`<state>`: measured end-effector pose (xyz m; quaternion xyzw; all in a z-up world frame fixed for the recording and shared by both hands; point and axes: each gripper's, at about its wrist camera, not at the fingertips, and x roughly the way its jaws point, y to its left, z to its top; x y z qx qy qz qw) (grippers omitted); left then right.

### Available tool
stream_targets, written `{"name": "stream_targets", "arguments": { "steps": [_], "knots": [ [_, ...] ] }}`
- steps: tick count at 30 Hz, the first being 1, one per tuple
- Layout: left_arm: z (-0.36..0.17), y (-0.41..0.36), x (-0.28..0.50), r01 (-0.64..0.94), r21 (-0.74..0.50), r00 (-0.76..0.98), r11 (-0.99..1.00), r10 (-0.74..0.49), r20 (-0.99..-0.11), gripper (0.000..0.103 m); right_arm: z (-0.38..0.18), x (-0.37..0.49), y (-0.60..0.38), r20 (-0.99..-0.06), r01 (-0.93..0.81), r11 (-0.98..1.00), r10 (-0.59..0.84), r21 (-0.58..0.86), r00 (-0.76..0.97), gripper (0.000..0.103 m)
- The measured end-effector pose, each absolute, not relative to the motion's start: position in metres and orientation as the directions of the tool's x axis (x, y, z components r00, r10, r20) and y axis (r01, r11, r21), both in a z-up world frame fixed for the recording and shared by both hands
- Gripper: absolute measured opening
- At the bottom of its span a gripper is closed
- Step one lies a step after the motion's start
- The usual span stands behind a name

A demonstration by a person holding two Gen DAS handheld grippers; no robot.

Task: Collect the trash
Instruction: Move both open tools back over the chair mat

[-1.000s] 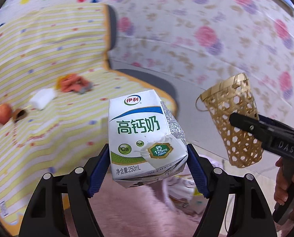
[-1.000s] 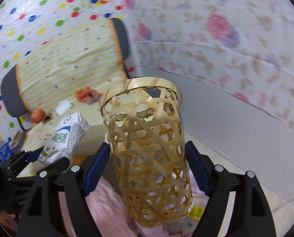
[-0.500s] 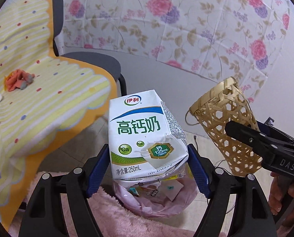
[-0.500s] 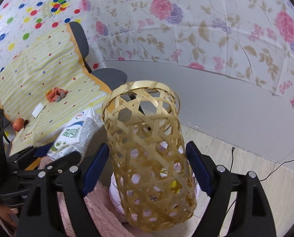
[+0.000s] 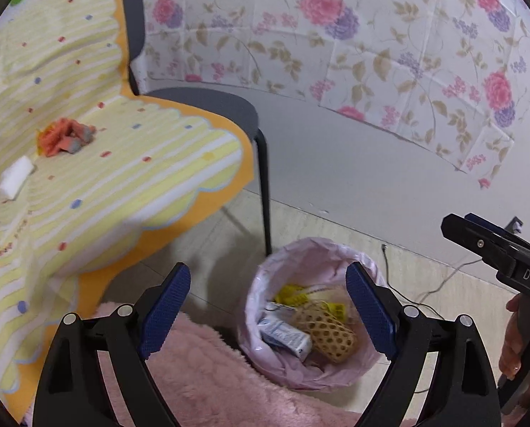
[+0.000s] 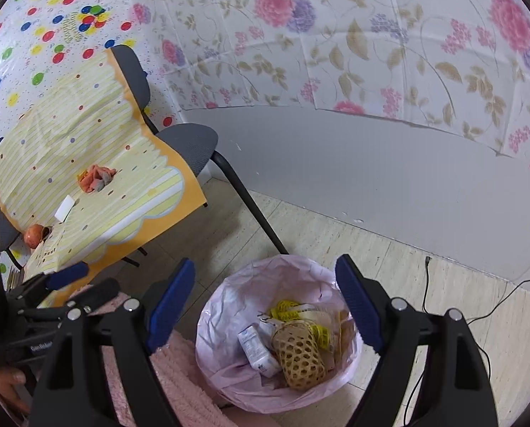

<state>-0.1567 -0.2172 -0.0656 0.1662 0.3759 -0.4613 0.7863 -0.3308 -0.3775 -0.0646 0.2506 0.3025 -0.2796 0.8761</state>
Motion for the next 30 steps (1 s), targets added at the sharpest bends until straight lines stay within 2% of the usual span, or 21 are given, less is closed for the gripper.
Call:
{"name": "stream_targets", "arguments": {
  "steps": [12,30],
  "knots": [
    [-0.038,-0.160,-0.123,0.736,-0.057,0.432,0.674,-0.533,-0.728,0.088,-0.038,-0.283,-0.349,-0.655,0.521,0.833,-0.288,0.189,0.698,0.075],
    [-0.026,-0.047,-0.047,0.380,-0.034,0.629,0.924,-0.285,-0.723,0.088,-0.013,-0.144,-0.269,-0.635,0.199,0.973,-0.080,0.119,0.769,0.074]
  ]
}}
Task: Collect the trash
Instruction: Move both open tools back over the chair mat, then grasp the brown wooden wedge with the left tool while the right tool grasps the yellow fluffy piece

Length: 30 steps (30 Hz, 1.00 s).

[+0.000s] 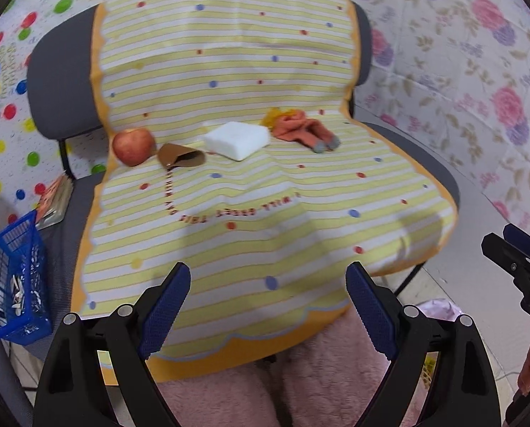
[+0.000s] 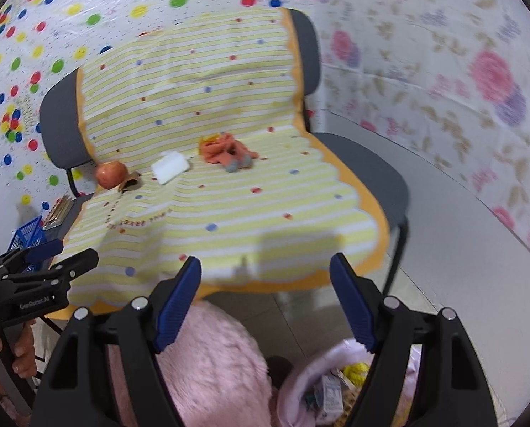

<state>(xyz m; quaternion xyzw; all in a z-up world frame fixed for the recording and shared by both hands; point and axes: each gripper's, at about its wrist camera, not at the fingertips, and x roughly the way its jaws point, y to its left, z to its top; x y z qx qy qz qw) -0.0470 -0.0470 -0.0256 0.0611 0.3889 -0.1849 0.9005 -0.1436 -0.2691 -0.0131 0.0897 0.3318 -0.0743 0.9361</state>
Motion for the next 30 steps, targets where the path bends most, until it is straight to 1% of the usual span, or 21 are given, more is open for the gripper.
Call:
{"name": "stream_targets", "arguments": {
  "steps": [5,8,10,13,21,27,30],
  "knots": [
    [-0.028,-0.029,-0.026,0.317,-0.032,0.640,0.948,-0.239,-0.730,0.088,-0.011,-0.113,-0.261,-0.639,0.156,0.984,-0.064,0.090,0.766,0.074],
    [-0.025,-0.025,-0.013,0.306,-0.015,0.644,0.952,-0.219,-0.733,0.088,-0.009,-0.095,-0.261,-0.628,0.127,0.986,-0.032,0.107,0.777,0.073],
    [-0.020,-0.023,-0.002,0.293,-0.015,0.653,0.956,-0.211,-0.728,0.088,-0.009,-0.082,-0.262,-0.630,0.103,0.987,0.001,0.128,0.777,0.063],
    [-0.014,-0.020,0.015,0.271,-0.019,0.663,0.962,-0.201,-0.721,0.087,-0.009,-0.062,-0.261,-0.635,0.073,0.988,0.032,0.137,0.772,0.056],
    [-0.008,-0.010,0.076,0.198,-0.058,0.677,0.979,-0.179,-0.714,0.087,-0.003,0.003,-0.256,-0.640,0.009,0.993,0.071,0.122,0.765,0.055],
    [-0.021,-0.010,0.129,0.149,-0.024,0.679,0.989,-0.120,-0.724,0.086,-0.009,0.069,-0.250,-0.653,-0.045,0.995,0.096,0.094,0.752,0.055],
    [-0.031,-0.009,0.151,0.137,-0.026,0.665,0.990,-0.112,-0.739,0.086,-0.017,0.100,-0.247,-0.660,-0.074,0.994,0.112,0.086,0.743,0.055]
  ]
}}
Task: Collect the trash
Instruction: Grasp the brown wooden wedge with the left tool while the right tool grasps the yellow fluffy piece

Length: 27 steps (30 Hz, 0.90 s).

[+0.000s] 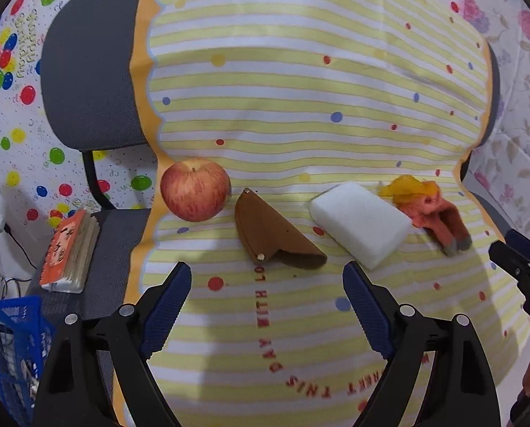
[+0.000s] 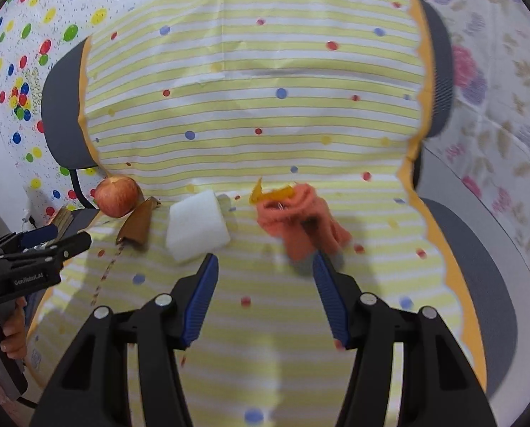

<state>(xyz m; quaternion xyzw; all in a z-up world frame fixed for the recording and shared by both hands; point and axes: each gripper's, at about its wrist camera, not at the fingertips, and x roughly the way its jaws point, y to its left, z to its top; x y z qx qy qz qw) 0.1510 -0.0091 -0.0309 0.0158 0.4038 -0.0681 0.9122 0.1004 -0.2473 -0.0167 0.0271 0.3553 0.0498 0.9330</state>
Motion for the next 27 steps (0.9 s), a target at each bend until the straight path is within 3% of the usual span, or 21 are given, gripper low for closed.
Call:
{"name": "stream_targets", "arguments": {
  "steps": [17,23,27],
  "knots": [
    [-0.058,-0.028,0.217,0.165,-0.007,0.633,0.986,-0.111,-0.766,0.086,-0.054,0.231,-0.222,-0.733,-0.186,0.982,0.095,-0.044,0.673,0.040],
    [-0.060,-0.018,0.206,0.150,-0.023,0.623,0.988,-0.113,-0.774,0.086,-0.061,0.231,-0.218,-0.761,-0.225,0.971,0.080,-0.088,0.644,0.012],
    [-0.058,-0.015,0.192,0.156,-0.026,0.624,0.987,-0.119,-0.772,0.086,-0.034,0.198,-0.236,-0.704,-0.203,0.979,0.161,0.024,0.692,0.010]
  ]
}}
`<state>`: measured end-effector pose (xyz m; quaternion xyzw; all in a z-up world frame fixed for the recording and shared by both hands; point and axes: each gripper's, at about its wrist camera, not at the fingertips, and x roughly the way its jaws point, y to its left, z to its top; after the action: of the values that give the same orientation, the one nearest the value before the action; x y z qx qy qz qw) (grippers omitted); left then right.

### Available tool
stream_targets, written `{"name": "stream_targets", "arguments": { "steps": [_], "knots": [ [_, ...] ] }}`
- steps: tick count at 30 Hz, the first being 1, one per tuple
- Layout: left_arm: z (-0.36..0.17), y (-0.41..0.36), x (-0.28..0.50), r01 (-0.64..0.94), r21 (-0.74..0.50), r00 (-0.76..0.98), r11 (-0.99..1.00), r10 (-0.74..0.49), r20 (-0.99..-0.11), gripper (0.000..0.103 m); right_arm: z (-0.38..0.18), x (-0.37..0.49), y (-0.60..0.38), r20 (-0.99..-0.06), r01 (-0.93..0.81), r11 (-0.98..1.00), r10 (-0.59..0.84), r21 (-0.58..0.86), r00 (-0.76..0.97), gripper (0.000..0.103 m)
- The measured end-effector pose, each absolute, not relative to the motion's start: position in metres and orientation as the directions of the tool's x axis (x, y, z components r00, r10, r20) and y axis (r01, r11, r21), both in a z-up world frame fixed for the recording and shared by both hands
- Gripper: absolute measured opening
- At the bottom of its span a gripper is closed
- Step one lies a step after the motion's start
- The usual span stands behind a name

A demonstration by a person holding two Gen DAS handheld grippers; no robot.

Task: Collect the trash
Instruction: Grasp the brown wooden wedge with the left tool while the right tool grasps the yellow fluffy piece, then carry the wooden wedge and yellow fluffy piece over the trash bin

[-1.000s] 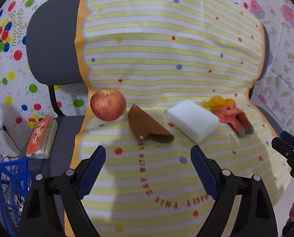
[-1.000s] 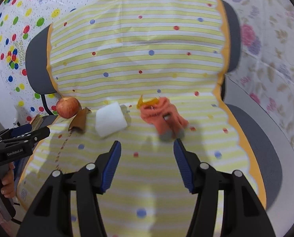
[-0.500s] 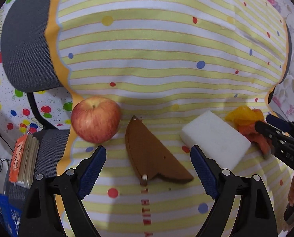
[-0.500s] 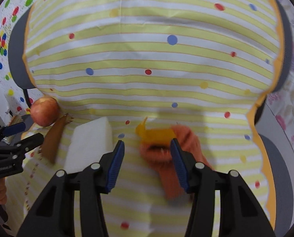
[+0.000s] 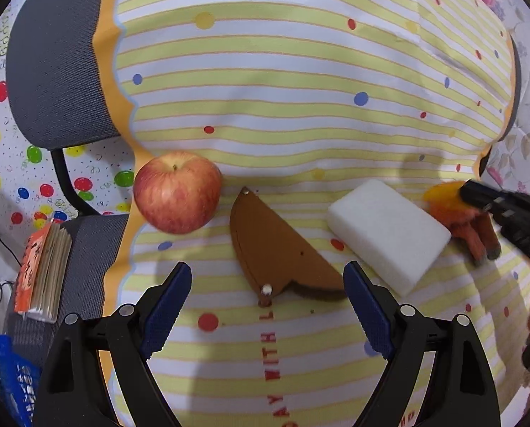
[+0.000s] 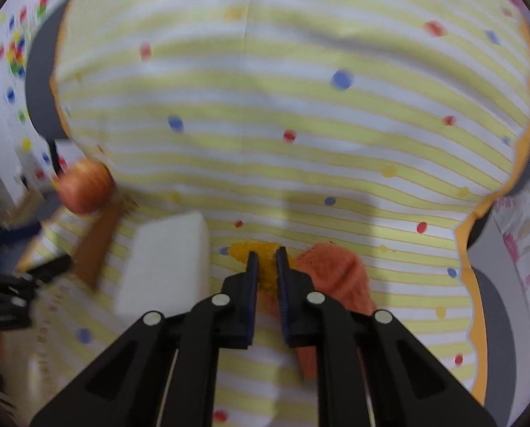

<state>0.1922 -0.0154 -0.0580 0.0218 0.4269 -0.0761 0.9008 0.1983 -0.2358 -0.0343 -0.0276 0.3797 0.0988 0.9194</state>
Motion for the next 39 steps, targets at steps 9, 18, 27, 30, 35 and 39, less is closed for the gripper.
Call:
{"name": "stream_targets", "arguments": {
  "steps": [9,18,27,30,35,39],
  "knots": [
    [-0.064,-0.004,0.174,0.132,-0.055,0.607,0.990,-0.124,-0.785,0.087,0.001,0.118,-0.257,-0.617,-0.065,0.993,0.114,0.102,0.778,0.007],
    [-0.070,-0.018,0.210,0.075,-0.101,0.576,0.992,-0.126,-0.807,0.084,-0.013,0.096,-0.244,-0.618,-0.031,0.997,0.066,0.067,0.784,0.007],
    [-0.095,-0.022,0.254,-0.026,-0.052,0.506,0.998,-0.032,-0.862,0.078,-0.015,0.093,-0.238,-0.609,-0.048,0.997,0.075,0.061,0.790,0.007],
    [-0.094,-0.020,0.253,-0.012,-0.078,0.493,0.997,-0.062,-0.868,0.068,-0.016,0.091,-0.237,-0.614,-0.053,0.997,0.077,0.058,0.785,0.007],
    [-0.088,-0.010,0.232,0.053,-0.119,0.484,0.992,-0.129,-0.866,0.057,-0.016,0.080,-0.238,-0.616,-0.055,0.995,0.091,0.077,0.783,0.007],
    [-0.077,-0.005,0.196,0.130,-0.153,0.517,0.980,-0.198,-0.833,0.056,-0.016,0.069,-0.239,-0.618,-0.058,0.993,0.111,0.106,0.778,0.007]
  ]
}}
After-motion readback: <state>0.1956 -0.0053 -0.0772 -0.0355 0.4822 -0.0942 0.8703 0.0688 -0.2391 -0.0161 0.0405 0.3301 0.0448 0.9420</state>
